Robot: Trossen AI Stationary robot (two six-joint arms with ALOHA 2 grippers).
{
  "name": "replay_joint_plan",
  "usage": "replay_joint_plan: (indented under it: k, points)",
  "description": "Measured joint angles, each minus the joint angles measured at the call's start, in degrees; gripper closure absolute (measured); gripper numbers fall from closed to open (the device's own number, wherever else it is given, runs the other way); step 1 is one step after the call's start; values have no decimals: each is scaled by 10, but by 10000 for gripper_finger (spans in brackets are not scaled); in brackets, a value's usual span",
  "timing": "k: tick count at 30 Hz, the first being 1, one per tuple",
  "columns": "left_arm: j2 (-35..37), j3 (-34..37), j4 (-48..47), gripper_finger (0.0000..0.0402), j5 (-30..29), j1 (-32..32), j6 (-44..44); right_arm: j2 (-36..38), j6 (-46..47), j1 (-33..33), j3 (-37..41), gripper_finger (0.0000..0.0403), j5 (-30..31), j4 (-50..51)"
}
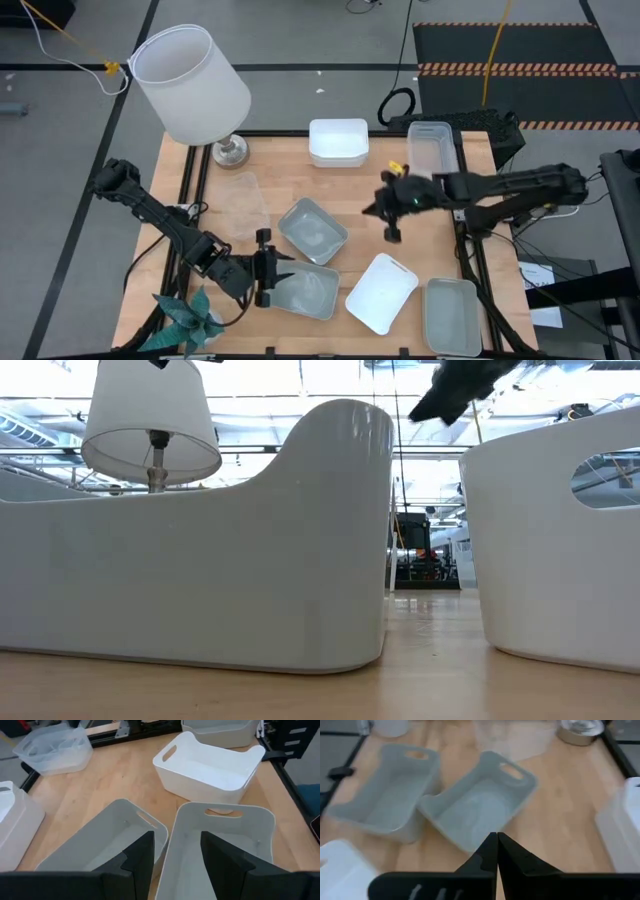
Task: Stack baskets by color
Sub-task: Stack the top gray bin on the bottom right gray bin
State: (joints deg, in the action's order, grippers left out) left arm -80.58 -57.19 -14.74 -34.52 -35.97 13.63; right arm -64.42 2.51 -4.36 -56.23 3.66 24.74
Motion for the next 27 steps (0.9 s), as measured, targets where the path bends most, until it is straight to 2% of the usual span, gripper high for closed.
replay_joint_plan:
  k: [7,16,22,27]
  points:
    - [0,-10,0,238,6,26,0,46,-15,-72,0,403,9,16]
    - [0,-43,-13,238,123,132,-43,70,-50,-78,0,403,24,23]
    - [-15,-57,-18,238,140,145,-54,75,-51,-78,0,403,23,56]
    - [-65,-60,-13,236,138,147,-39,89,-61,-78,0,403,26,50]
